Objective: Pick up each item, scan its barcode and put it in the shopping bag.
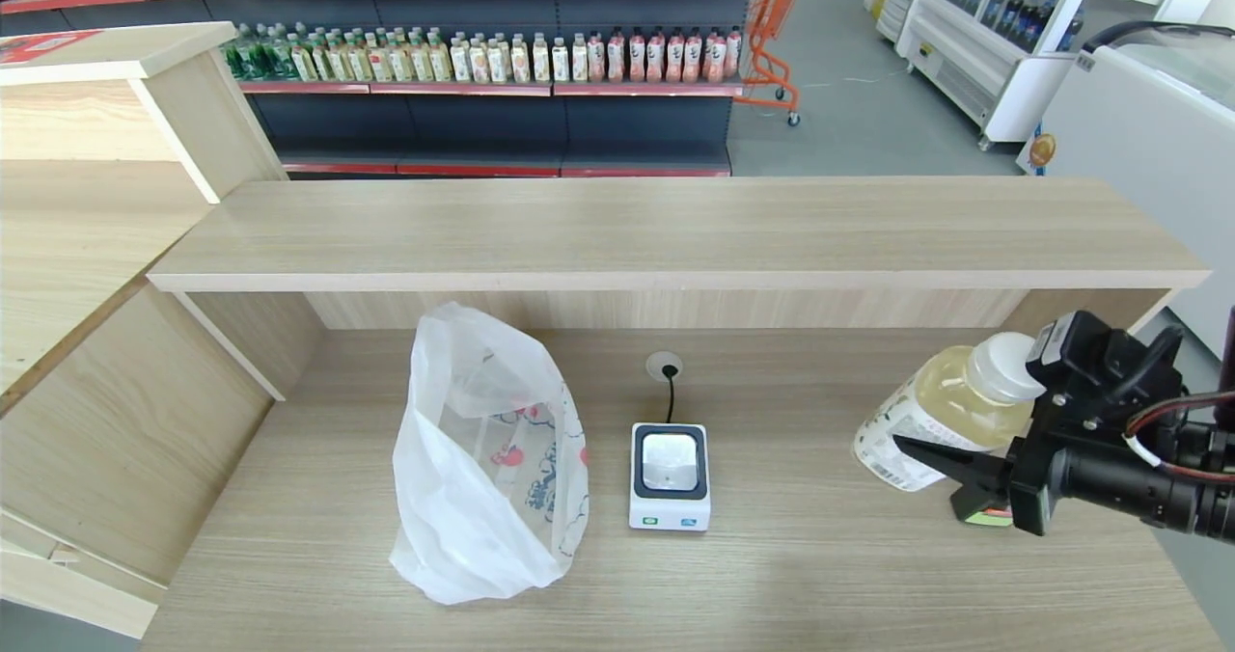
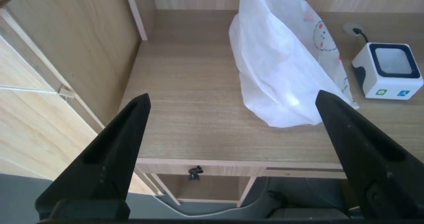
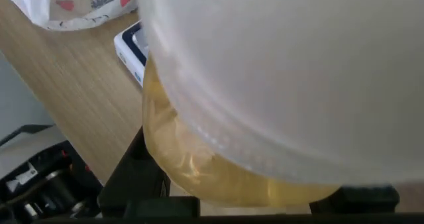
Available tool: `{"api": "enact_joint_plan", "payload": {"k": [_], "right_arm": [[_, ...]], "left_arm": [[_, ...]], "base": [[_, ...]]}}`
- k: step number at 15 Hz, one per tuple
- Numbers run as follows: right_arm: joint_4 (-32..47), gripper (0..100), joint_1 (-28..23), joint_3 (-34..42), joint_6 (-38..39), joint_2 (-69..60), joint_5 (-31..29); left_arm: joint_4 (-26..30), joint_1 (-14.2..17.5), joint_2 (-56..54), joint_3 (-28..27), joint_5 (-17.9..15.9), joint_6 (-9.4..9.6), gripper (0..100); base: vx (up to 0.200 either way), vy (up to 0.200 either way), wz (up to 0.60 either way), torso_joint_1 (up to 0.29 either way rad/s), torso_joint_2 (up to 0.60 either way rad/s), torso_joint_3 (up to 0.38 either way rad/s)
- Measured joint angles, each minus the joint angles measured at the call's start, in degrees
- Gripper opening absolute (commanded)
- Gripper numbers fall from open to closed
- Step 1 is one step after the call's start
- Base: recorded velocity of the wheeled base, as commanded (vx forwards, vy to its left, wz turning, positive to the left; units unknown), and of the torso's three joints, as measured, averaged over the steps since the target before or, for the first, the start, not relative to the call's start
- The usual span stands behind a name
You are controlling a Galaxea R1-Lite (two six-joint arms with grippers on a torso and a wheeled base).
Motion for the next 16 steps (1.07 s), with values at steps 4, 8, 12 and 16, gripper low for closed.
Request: {"api": "enact_joint_plan", "payload": {"k": [4, 8, 12, 16], "right_arm": [[-1.0, 0, 0.1, 0.6, -15.0, 0.9, -0.3], [-0.8, 0, 0.3, 0.0, -20.2, 0.8, -0.8], [-0.6, 0, 0.4, -0.1, -19.8, -0.5, 1.1], [-0.3, 0, 0.6, 0.2, -15.1, -1.0, 3.0]], "left_arm": [[0.0, 0.0, 0.0, 0.0, 0.0, 0.02, 100], [0.0, 0.0, 0.0, 0.0, 0.0, 0.16, 100], [0.0, 0.0, 0.0, 0.0, 0.0, 0.13, 100], [0.0, 0.0, 0.0, 0.0, 0.0, 0.11, 100]], "base": [[0.000, 0.000, 0.00, 0.000, 0.00, 0.000], [0.000, 0.000, 0.00, 0.000, 0.00, 0.000], [0.000, 0.050, 0.00, 0.001, 0.00, -0.001], [0.000, 0.200, 0.00, 0.011, 0.01, 0.001]]}}
